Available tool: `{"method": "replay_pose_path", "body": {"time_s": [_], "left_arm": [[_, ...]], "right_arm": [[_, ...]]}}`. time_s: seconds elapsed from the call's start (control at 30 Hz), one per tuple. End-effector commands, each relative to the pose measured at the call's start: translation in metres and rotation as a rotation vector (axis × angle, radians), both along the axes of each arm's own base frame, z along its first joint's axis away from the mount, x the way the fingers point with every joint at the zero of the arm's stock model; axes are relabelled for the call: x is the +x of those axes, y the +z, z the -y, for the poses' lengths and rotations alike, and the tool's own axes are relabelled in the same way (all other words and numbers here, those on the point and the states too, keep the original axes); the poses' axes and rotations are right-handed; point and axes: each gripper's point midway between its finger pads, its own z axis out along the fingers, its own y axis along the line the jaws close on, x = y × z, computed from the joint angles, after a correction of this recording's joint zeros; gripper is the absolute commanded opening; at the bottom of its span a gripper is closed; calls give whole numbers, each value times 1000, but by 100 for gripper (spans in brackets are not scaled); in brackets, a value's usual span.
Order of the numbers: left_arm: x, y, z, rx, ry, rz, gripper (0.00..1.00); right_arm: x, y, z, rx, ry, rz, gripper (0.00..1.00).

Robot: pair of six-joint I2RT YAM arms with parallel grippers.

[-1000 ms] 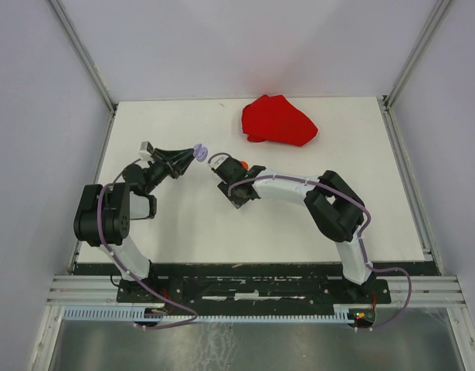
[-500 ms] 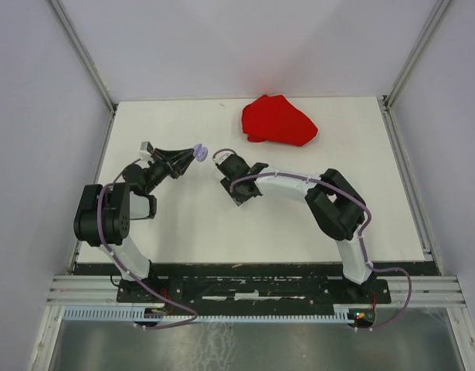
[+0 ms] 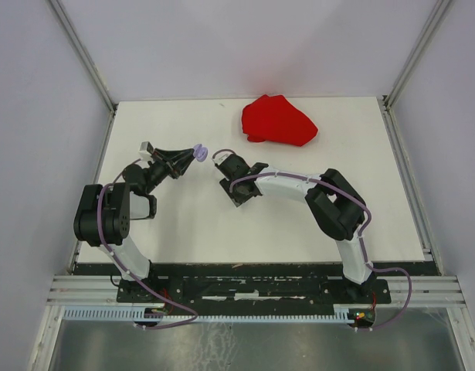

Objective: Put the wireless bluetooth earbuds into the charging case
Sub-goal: Pick up the earbud from the center of the board.

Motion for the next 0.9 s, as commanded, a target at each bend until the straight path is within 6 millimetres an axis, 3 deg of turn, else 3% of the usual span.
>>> {"method": "replay_pose_path", "body": {"time_s": [0.0,0.43,0.87], "left_arm": [[-6,15,-1,-15,-13,56,3],[-3,16,-1,-13,-12,58,3],[-4,16,-1,-12,-11,57,3]], "right_arm": [[-7,8,3,5,12,-19,56],[-17,9,18,-16,4,-26,56],[-16,13,19,-13,-22,-19,56]]}}
